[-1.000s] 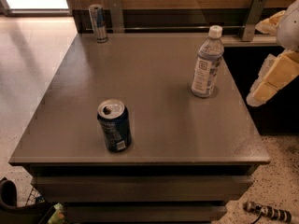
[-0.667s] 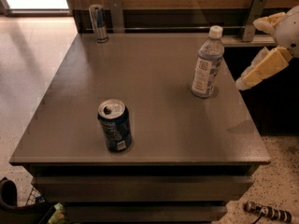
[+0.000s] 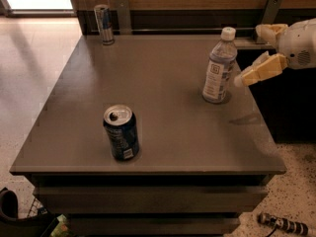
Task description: Move blue plastic bottle near redbull can
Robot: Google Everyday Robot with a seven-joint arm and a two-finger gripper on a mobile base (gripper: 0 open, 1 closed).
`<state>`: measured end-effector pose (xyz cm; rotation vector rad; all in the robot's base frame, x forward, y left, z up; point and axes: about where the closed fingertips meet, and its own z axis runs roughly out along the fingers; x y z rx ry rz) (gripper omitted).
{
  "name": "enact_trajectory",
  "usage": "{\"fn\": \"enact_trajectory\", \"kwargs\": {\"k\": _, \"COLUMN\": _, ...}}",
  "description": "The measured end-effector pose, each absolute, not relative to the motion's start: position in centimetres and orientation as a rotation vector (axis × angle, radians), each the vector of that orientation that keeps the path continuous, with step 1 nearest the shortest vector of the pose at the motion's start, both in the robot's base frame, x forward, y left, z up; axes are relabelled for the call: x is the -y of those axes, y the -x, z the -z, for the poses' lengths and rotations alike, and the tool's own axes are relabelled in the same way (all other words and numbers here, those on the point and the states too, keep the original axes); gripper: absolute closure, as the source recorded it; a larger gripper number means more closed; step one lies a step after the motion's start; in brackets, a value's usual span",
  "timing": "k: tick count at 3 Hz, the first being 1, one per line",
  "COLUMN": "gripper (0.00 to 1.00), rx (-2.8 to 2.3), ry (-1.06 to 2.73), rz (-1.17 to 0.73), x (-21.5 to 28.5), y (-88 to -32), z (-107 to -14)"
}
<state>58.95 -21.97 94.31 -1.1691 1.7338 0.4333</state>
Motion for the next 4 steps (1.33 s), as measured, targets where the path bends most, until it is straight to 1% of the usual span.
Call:
{"fn": "enact_trajectory", "kwargs": {"k": 1, "gripper": 0.00, "rx": -1.613, "ry": 1.051, "rz": -0.555, "x": 20.7, "y": -60.0, "z": -92.0}}
{"fn": "enact_trajectory", "kwargs": {"k": 3, "gripper": 0.00, "rx": -1.449, "ry": 0.916, "rz": -0.663, "x": 18.6, "y": -60.7, "z": -90.5}}
{"fn": "enact_trajectory", "kwargs": {"k": 4, "gripper": 0.20, "rx": -1.401, "ry": 0.903, "rz": -0.687, "x": 17.3, "y": -61.0, "z": -90.9}}
